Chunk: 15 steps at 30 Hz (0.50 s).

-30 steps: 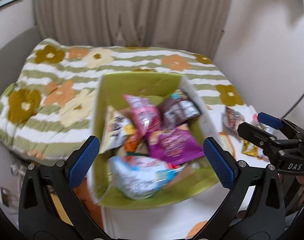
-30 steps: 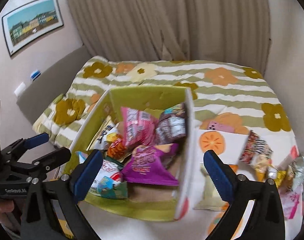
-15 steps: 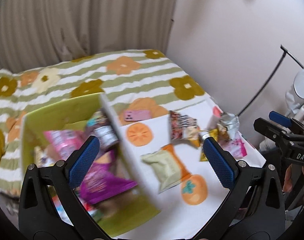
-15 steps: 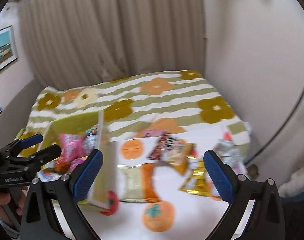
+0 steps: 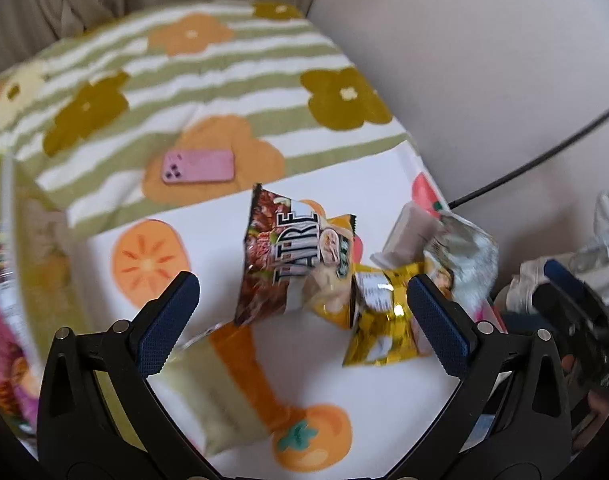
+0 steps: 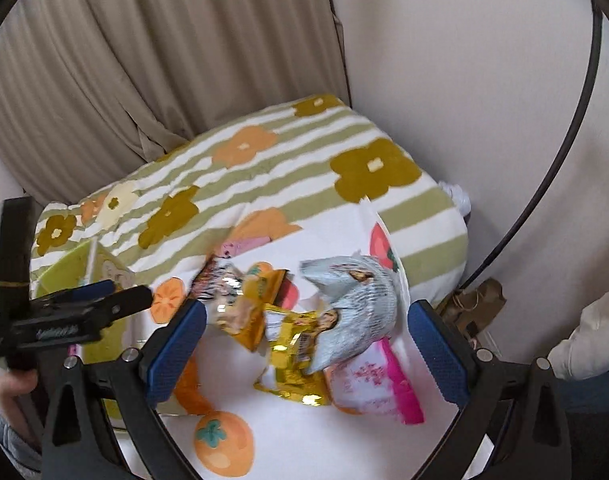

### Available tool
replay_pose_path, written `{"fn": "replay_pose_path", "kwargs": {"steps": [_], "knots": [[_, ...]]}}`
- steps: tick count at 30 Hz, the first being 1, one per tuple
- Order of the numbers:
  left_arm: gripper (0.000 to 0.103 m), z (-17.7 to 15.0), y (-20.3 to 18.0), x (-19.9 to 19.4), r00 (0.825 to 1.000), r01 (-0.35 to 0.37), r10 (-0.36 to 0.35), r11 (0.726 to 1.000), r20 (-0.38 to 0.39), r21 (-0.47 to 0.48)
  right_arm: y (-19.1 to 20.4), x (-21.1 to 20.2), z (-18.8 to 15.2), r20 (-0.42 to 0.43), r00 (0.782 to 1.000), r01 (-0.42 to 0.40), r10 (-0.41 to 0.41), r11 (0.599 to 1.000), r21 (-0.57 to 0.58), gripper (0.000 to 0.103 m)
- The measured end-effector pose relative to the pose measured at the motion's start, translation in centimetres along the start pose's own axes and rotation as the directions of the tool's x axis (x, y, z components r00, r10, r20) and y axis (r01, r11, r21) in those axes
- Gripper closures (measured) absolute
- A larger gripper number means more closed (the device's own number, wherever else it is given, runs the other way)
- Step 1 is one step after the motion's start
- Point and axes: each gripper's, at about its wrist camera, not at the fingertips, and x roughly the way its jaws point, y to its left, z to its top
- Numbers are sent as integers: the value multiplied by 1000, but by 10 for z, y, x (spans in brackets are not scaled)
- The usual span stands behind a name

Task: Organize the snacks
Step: 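Move both tools back toward the snacks left on the cloth, then grasp the TATRE chip bag with left tool while right tool grasps grey printed bag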

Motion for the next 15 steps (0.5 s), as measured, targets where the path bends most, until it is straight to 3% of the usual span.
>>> {"fn": "replay_pose_path", "kwargs": {"steps": [5,15], "knots": [[0,11,-2,42,998,13,-15,999,-67,-30,-20,42,3,-68,998,3,-1,1000,16,2],[0,14,-5,95,989,-28,26,1000,-146,-12,-35,78,1,-91,996,0,2,1000,20,2]]}}
